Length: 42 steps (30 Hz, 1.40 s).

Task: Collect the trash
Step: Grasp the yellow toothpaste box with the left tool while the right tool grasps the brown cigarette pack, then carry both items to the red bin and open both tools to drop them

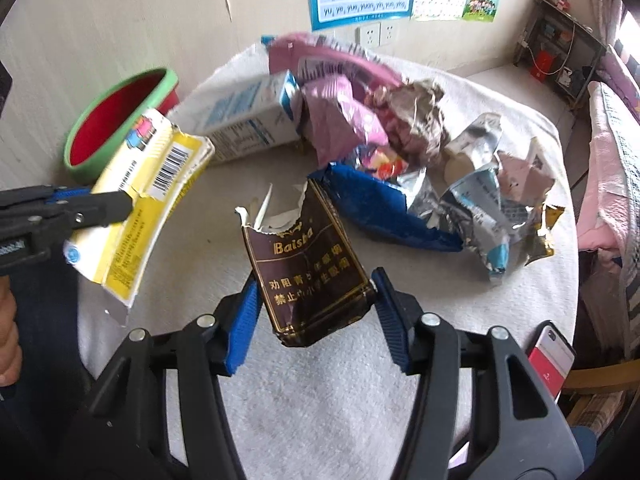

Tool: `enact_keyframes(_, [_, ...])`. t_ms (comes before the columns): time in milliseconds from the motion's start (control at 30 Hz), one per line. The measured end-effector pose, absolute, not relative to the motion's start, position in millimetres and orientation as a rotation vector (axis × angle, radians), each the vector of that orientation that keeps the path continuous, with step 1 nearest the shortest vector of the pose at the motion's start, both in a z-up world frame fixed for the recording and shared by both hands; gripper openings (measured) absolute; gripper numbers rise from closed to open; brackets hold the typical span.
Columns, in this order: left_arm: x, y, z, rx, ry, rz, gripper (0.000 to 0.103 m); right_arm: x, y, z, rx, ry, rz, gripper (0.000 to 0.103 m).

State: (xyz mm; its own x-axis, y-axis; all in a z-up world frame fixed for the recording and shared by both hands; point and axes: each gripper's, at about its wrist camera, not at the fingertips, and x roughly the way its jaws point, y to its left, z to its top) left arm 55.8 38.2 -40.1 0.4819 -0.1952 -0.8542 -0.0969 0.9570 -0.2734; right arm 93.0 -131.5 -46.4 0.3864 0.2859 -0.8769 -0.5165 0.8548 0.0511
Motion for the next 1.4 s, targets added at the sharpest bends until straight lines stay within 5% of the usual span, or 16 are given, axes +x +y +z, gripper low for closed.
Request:
enact_keyframes(800, [48.6,131.8,8.9,-0.348,0.913,0.092,0.016,83.1,-77.5,34.2,-0.168,0.875,0.627,0.050])
enact_keyframes(1400, [37.4,275.4,42.1,-0.363,0.828,0.293,0.016,109.1,98.3,69.2,-0.199,0.777,0.885,0.050])
